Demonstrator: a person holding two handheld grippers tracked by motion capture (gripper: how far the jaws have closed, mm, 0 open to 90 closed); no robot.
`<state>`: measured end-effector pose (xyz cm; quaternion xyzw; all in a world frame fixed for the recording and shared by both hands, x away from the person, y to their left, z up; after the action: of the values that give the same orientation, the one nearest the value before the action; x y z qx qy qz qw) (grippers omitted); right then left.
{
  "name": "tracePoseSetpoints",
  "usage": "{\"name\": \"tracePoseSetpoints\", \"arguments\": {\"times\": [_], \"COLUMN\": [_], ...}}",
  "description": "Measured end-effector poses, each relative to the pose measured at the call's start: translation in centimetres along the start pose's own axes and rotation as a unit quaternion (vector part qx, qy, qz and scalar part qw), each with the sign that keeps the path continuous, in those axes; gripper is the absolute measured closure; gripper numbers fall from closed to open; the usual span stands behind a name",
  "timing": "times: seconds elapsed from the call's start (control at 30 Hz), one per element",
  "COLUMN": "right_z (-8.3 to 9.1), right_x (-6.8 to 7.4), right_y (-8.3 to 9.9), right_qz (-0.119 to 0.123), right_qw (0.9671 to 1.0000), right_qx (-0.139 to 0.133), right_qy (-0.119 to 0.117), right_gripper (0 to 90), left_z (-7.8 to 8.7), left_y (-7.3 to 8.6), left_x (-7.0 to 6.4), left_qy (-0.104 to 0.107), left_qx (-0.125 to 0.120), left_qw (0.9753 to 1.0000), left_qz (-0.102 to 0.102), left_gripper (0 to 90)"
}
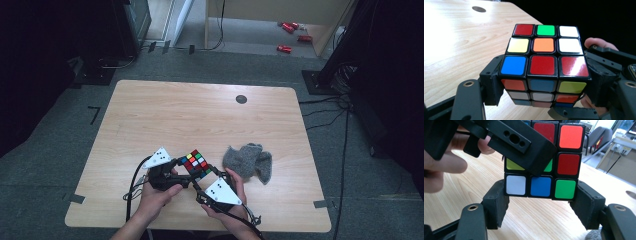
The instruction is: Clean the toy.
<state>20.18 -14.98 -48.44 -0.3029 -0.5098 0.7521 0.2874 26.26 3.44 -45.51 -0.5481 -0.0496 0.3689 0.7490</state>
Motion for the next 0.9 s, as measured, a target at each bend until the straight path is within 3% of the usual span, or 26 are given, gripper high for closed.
{"name": "tracePoseSetpoints", "arguments": {"times": [0.17, 0.43, 0.63, 0.9], "right_z": [0.0, -0.11, 0.1, 0.24], "right_x": [0.06, 0.39, 0.14, -0.03], "right_y": [0.14, 0.41, 0.5, 0.59], "right_qz": [0.031, 0.053, 0.09, 0.106], "right_qw": [0.9995, 0.9985, 0.9959, 0.9944], "right_qx": [0.002, 0.007, 0.007, 0.007], "right_qy": [0.005, -0.002, 0.0, -0.005], "right_gripper": [34.4, 34.4, 34.4, 34.4], "left_z": [-0.01, 0.08, -0.01, -0.14], "left_y": [-0.1, -0.22, -0.3, -0.3], "left_x": [0.24, 0.62, 0.64, 0.76], "left_qy": [0.006, 0.014, 0.025, 0.032], "left_qx": [0.01, 0.02, 0.03, 0.036], "left_qw": [0.9999, 0.9997, 0.9992, 0.9987], "left_qz": [0.005, 0.005, 0.007, 0.012], "left_gripper": [28.7, 29.1, 29.3, 29.3]}}
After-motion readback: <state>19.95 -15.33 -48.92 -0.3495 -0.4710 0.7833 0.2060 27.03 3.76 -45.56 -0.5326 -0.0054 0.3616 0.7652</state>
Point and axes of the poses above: each handheld gripper's, and its own axes: z roughly backward along the jaws, y roughly out of its underside, x roughly to its left, the point moved 1 cm from there along -z, roughly forward along the jaws, and after that the axes turned 5 degrees about -y, right-handed, at the moved point
